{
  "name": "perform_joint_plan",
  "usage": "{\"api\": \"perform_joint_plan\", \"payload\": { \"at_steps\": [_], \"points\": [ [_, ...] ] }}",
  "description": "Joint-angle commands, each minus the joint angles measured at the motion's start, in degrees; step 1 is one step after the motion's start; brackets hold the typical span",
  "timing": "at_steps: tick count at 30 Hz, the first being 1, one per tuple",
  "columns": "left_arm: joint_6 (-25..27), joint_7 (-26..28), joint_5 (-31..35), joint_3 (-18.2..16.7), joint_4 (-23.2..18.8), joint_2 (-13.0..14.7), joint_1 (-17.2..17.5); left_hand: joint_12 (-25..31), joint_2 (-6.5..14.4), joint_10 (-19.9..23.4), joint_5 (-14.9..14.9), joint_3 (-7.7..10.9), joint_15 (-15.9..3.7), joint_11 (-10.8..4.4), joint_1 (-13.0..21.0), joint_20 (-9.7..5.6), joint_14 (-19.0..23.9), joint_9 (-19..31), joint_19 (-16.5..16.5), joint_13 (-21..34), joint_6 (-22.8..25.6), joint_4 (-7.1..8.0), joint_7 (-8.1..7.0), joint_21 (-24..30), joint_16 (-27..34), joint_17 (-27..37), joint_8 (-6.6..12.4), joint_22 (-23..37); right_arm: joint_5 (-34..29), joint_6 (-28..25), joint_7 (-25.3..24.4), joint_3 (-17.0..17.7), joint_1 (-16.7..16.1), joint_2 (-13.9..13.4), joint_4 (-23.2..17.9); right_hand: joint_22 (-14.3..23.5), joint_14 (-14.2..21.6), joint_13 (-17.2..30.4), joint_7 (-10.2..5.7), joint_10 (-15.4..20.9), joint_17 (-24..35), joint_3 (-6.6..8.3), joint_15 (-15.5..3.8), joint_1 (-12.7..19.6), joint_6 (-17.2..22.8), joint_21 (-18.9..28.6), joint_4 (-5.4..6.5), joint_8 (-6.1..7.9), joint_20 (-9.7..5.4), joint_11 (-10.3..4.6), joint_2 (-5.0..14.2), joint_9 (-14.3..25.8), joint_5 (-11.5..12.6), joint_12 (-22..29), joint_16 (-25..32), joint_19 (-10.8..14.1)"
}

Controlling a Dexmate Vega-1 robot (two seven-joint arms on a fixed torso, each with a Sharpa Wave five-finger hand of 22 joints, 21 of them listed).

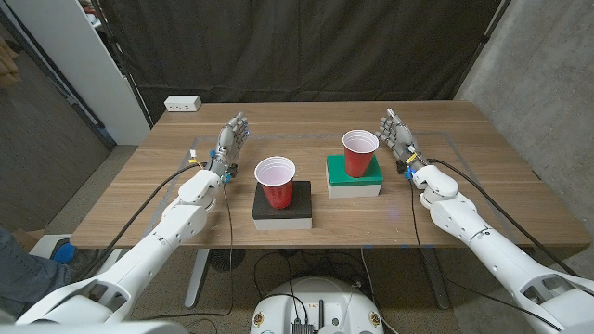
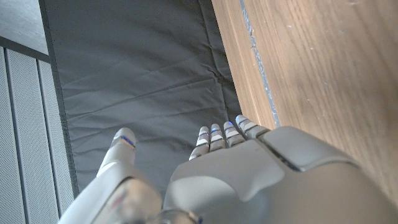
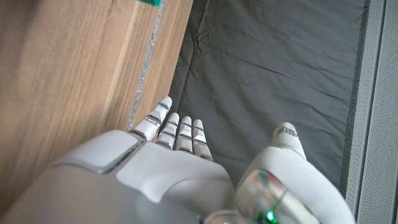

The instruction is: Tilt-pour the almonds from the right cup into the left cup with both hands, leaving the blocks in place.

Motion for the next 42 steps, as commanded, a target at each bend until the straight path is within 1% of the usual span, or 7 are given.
{"api": "perform_joint_plan", "payload": {
  "at_steps": [1,11,19,24,28,35,42],
  "points": [
    [-1.64,0.76,-0.23,-1.16,-1.41,0.66,1.71,0.27,-0.39,-0.48,0.30,0.37,0.10,0.14,0.14,-4.04,-0.33,0.08,-0.37,0.21,-0.13,-0.04,0.59,0.25,0.29,0.24,0.28,0.22,0.19,-0.54,-0.16,-0.09,-0.52,-0.23,-1.83,0.32,0.01,0.17,0.48,0.43,0.07,0.34,0.57,0.39,-0.01,0.30,0.06,0.35,-0.04,-0.16,-0.07,0.11,0.27,0.41,0.42,0.41],
    [-2.11,2.47,2.30,-1.30,-3.12,2.24,2.30,1.04,-0.20,1.56,0.34,0.40,-0.12,-0.29,0.40,-3.60,1.59,0.06,1.29,0.21,1.66,-0.12,0.30,0.94,0.95,0.23,0.88,0.23,-1.70,-0.11,-3.99,0.06,-2.14,-0.36,-4.14,0.31,2.86,0.17,0.14,3.05,-0.72,0.92,0.20,1.51,2.19,1.19,-0.59,1.32,0.03,-0.67,0.75,0.14,0.30,1.36,1.54,3.24],
    [0.93,14.62,13.46,-0.89,-8.27,5.12,4.08,2.51,-0.28,7.59,1.11,1.88,-1.71,-1.48,4.95,-3.41,8.54,0.15,7.81,0.28,7.56,-1.54,-0.33,2.38,2.19,0.26,2.25,0.28,-15.13,-0.22,-17.12,-1.27,-3.69,-2.34,-9.11,0.29,6.19,0.20,-0.43,5.35,-1.42,2.22,-0.30,4.62,5.08,1.80,-1.98,2.24,0.06,-1.18,1.49,0.19,0.11,1.82,2.59,6.30],
    [6.44,22.60,22.94,0.12,-12.63,7.54,4.51,3.21,-2.52,12.72,1.64,3.08,-2.61,-2.58,11.65,-3.19,14.94,0.25,13.52,0.34,12.53,-1.84,-0.44,3.01,2.77,0.27,3.24,0.28,-24.20,-4.30,-22.60,-2.67,-3.67,-5.05,-12.56,0.29,7.15,0.21,-0.78,6.30,-1.70,2.71,-0.57,6.09,5.89,2.09,-2.47,2.40,-0.19,-1.57,1.47,0.23,0.02,1.94,2.82,7.83],
    [11.28,27.47,30.03,1.35,-15.43,8.79,4.35,3.44,-3.26,14.74,1.74,3.36,-3.00,-3.03,14.09,-3.01,16.63,0.26,15.61,0.35,14.00,-1.81,-0.80,3.19,2.70,0.25,3.37,0.28,-32.21,-8.89,-26.62,-4.26,-3.44,-7.01,-15.55,0.27,7.03,0.23,-0.58,5.98,-1.84,2.93,-0.60,6.96,5.29,1.88,-2.76,2.12,-0.21,-1.52,1.24,0.25,0.03,1.69,2.69,7.70],
    [16.78,35.25,41.96,3.49,-18.08,9.87,4.36,3.19,-3.59,14.95,1.76,3.41,-3.24,-3.18,15.15,-3.04,17.29,0.28,16.16,0.35,14.82,-1.65,-1.01,3.04,2.55,0.25,3.36,0.28,-41.30,-15.57,-28.57,-6.69,-2.44,-9.24,-18.81,0.17,6.63,0.30,-0.42,5.26,-2.28,3.85,-0.31,10.17,4.26,1.64,-3.42,1.74,-0.59,-1.85,0.71,0.33,0.31,1.21,2.29,8.43],
    [18.34,36.10,45.56,4.44,-18.26,9.76,3.94,2.98,-4.00,14.99,1.63,3.11,-3.21,-3.45,15.15,-3.00,16.77,0.29,15.52,0.35,14.98,-1.35,-1.07,2.54,2.08,0.25,3.08,0.28,-46.18,-22.45,-30.58,-7.46,-2.84,-9.72,-22.37,0.13,5.13,0.36,-0.16,4.04,-2.62,3.92,-0.09,11.81,3.39,0.67,-3.18,1.42,-0.53,-1.52,-0.54,0.39,0.38,0.72,1.58,6.91]
  ]
}}
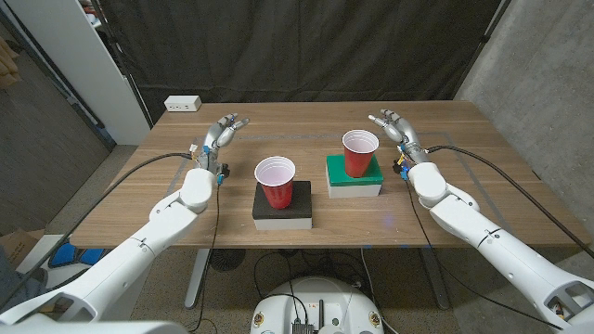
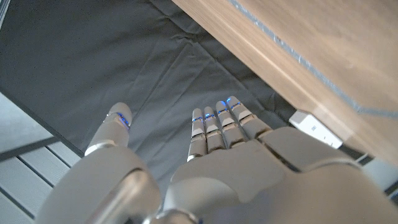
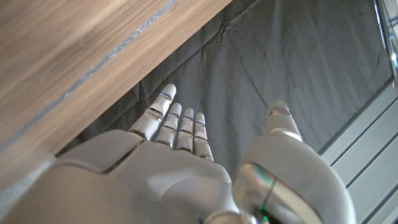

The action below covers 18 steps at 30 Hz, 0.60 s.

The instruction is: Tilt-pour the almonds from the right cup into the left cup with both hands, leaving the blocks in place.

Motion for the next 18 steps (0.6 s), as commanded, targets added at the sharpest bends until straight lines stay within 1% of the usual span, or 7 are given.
{"api": "perform_joint_plan", "payload": {
  "at_steps": [1,2,5,8,10,15,18],
  "points": [
    [6.37,5.56,10.91,2.16,-2.99,1.21,-0.33,-0.27,-0.34,0.25,0.10,-0.08,-1.19,-0.25,0.54,-2.50,-0.21,0.30,-0.08,0.09,0.57,0.20,-0.23,-0.52,-0.38,0.27,-0.18,0.29,-12.09,-11.66,-4.90,-2.29,-0.03,-2.37,-6.51,0.02,-0.52,0.08,0.18,-0.52,-0.08,0.18,0.21,0.80,-0.49,-0.38,0.15,-0.13,0.01,0.20,-0.33,0.13,0.39,-0.35,-0.25,-0.69],
    [6.86,4.94,10.86,2.26,-3.12,1.34,-0.45,-0.34,-0.43,0.17,0.08,-0.15,-1.20,-0.26,0.50,-2.46,-0.28,0.30,-0.26,0.09,0.54,0.24,-0.24,-0.63,-0.44,0.27,-0.25,0.29,-12.56,-12.85,-5.03,-2.37,-0.10,-2.37,-7.09,0.02,-0.52,0.09,0.20,-0.54,-0.09,0.15,0.11,0.80,-0.46,-0.39,0.20,-0.12,-0.02,0.20,-0.41,0.13,0.39,-0.35,-0.25,-0.68],
    [6.70,3.54,9.96,2.28,-2.85,1.45,-0.50,-0.75,-0.74,-0.37,-0.03,-0.48,-0.96,-0.23,0.34,-2.58,-0.88,0.31,-0.96,0.10,0.06,0.45,-0.23,-1.10,-0.85,0.27,-0.74,0.28,-12.93,-13.50,-4.00,-2.61,0.03,-3.01,-7.70,0.03,-0.23,0.10,0.26,-0.35,-0.13,0.00,0.12,0.77,-0.45,-0.32,0.42,-0.14,-0.05,0.10,-0.71,0.14,0.37,-0.26,-0.13,-0.38],
    [7.51,4.72,10.32,2.14,-2.74,0.88,-0.27,-0.73,-0.78,-0.16,-0.05,-0.55,-1.06,-0.22,0.35,-2.54,-0.80,0.32,-0.95,0.10,0.16,0.49,-0.24,-1.16,-0.88,0.27,-0.80,0.27,-12.50,-13.90,-2.86,-2.66,0.25,-3.20,-7.83,0.04,-0.07,0.10,0.33,-0.18,-0.15,-0.06,0.03,0.76,-0.41,-0.27,0.53,-0.13,-0.12,0.14,-0.83,0.14,0.36,-0.19,-0.06,-0.16],
    [7.00,4.64,9.87,1.90,-2.68,0.90,-0.04,-0.64,-0.78,0.48,-0.03,-0.59,-1.39,-0.40,0.63,-2.60,0.21,0.33,-0.16,0.11,0.88,0.48,-0.38,-1.03,-0.63,0.28,-0.73,0.26,-12.92,-14.33,-2.72,-2.97,0.48,-3.20,-7.70,0.04,0.03,0.11,0.36,-0.08,-0.16,-0.09,0.16,0.77,-0.44,-0.26,0.59,-0.15,-0.16,0.19,-0.88,0.15,0.36,-0.14,-0.02,-0.09],
    [5.87,3.93,7.95,0.86,-3.98,1.32,1.63,-0.70,-0.74,0.64,0.01,-0.57,-1.34,-0.40,0.93,-2.58,0.32,0.33,0.00,0.12,1.02,0.43,-0.31,-1.08,-0.70,0.27,-0.80,0.25,-13.26,-14.33,-2.69,-3.54,0.85,-2.88,-6.69,0.05,0.26,0.12,0.29,0.13,-0.19,-0.15,0.18,0.80,-0.27,-0.18,0.73,-0.10,0.01,0.31,-0.99,0.15,0.36,-0.07,0.08,0.25],
    [6.44,1.94,6.32,0.12,-5.62,2.26,2.46,-0.86,-0.82,0.41,0.00,-0.65,-1.21,-0.28,0.94,-2.54,0.24,0.34,-0.03,0.12,0.87,0.46,-0.33,-1.16,-0.79,0.27,-0.95,0.24,-13.15,-13.77,-2.93,-3.50,0.66,-2.95,-6.00,0.06,0.28,0.12,0.35,0.22,-0.21,-0.16,0.14,0.85,-0.24,-0.19,0.79,-0.10,0.01,0.31,-1.03,0.16,0.36,-0.04,0.09,0.29]
  ]
}}
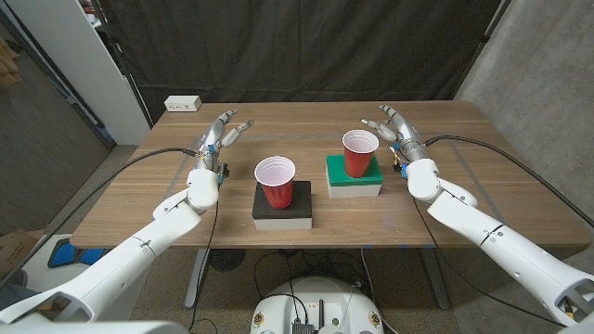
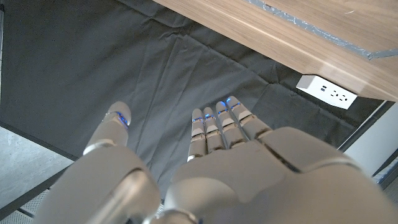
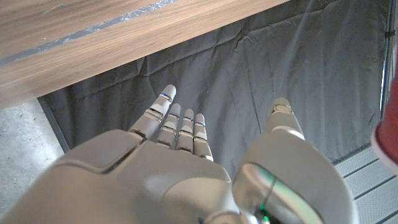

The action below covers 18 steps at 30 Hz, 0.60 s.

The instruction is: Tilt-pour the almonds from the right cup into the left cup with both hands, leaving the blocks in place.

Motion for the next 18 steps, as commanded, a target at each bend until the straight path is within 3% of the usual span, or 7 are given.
{"api": "perform_joint_plan", "payload": {
  "at_steps": [1,18],
  "points": [
    [1.23,-2.56,-2.34,-1.65,-3.48,1.66,2.42,-0.32,-0.36,0.19,-0.01,-0.40,-1.08,0.21,0.36,-2.73,-0.10,0.08,0.19,0.13,0.26,0.17,0.15,-0.11,-0.29,0.28,-0.42,0.25,-1.60,-1.60,0.19,-0.91,0.24,-0.55,0.40,0.05,0.44,0.13,-0.01,0.45,0.05,0.16,-0.01,0.21,0.10,-0.01,0.42,-0.09,0.00,0.12,-0.39,0.16,0.37,0.28,0.11,0.39],
    [-0.61,-2.97,-2.58,-3.38,-5.93,3.97,6.19,-0.79,-0.54,-0.21,0.01,-0.81,-0.66,0.73,0.34,-2.45,-0.54,0.10,-0.26,0.15,-0.21,0.34,0.34,-0.56,-0.65,0.31,-1.00,0.25,-0.59,0.42,0.45,-0.59,1.71,-0.87,5.09,0.08,0.43,0.15,-0.11,0.52,-0.04,0.09,-0.19,0.39,0.24,-0.22,0.71,-0.09,0.06,-0.17,-0.51,0.19,0.42,0.29,0.13,0.20]
  ]
}}
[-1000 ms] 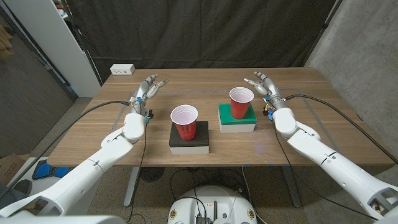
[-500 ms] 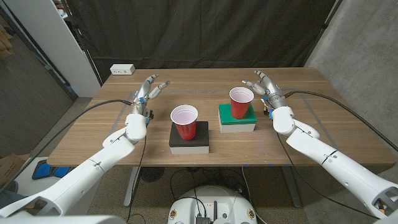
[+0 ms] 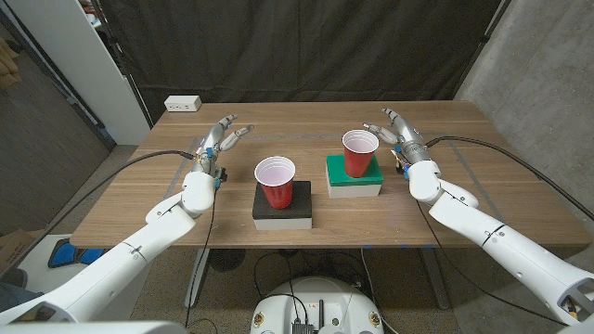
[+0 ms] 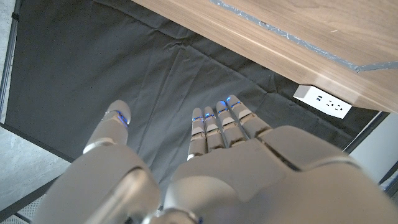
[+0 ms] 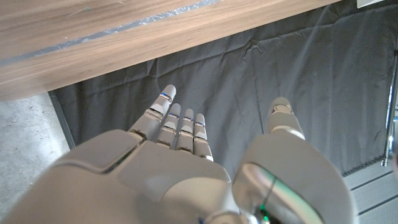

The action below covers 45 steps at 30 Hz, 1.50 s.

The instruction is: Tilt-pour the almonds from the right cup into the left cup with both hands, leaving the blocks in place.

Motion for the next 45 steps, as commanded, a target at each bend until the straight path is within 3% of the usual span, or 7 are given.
{"api": "perform_joint_plan", "payload": {
  "at_steps": [1,15,26,45],
  "points": [
    [-1.73,0.00,-0.42,-1.59,-2.29,1.47,3.14,0.09,-0.53,0.27,0.02,-0.29,-0.65,0.28,0.35,-2.47,-0.07,0.09,-0.26,0.16,-0.02,-0.08,0.15,-0.12,0.01,0.31,0.08,0.26,0.78,1.67,0.42,-0.07,1.49,-0.09,3.72,0.07,0.45,0.16,-0.11,0.53,-0.05,-0.05,-0.08,0.10,0.26,-0.23,0.44,-0.08,0.07,-0.18,-0.20,0.20,0.43,0.29,0.14,0.21],
    [-3.99,2.75,0.45,-3.40,-4.77,1.53,8.94,-0.16,-0.36,0.01,0.08,-0.36,-0.64,0.15,0.59,-2.48,-0.25,0.10,-0.41,0.17,-0.23,-0.06,0.08,-0.29,-0.12,0.32,-0.15,0.26,0.36,2.36,0.88,-0.68,1.87,-0.24,3.69,0.10,0.65,0.17,-0.16,0.74,-0.09,-0.07,-0.06,0.21,0.40,-0.23,0.68,-0.08,0.10,-0.08,-0.09,0.22,0.46,0.33,0.25,0.44],
    [-5.18,2.89,1.76,-4.74,-7.55,2.37,12.49,-0.18,-0.25,0.35,0.13,-0.45,-0.54,0.58,0.79,-2.48,-0.05,0.10,-0.28,0.18,0.13,-0.04,0.31,-0.33,-0.11,0.32,-0.15,0.27,0.22,2.87,0.84,-1.03,2.18,0.13,4.12,0.11,0.65,0.18,-0.20,0.52,-0.10,-0.04,-0.13,0.29,0.26,-0.28,0.84,-0.16,0.20,-0.17,0.09,0.23,0.47,0.23,0.28,0.44],
    [-7.90,3.21,3.29,-7.94,-10.64,3.25,19.04,-0.43,-0.11,0.34,0.19,-0.72,-0.50,0.02,0.95,-2.41,-0.39,0.11,-0.45,0.19,0.49,0.04,0.12,-0.53,-0.33,0.32,-0.29,0.27,0.34,1.84,0.37,-0.46,1.21,-0.31,2.63,0.12,0.57,0.20,-0.21,0.44,-0.11,0.11,-0.04,0.58,0.25,-0.40,1.01,-0.20,0.35,-0.09,0.57,0.25,0.42,0.19,0.30,0.33]
  ]
}}
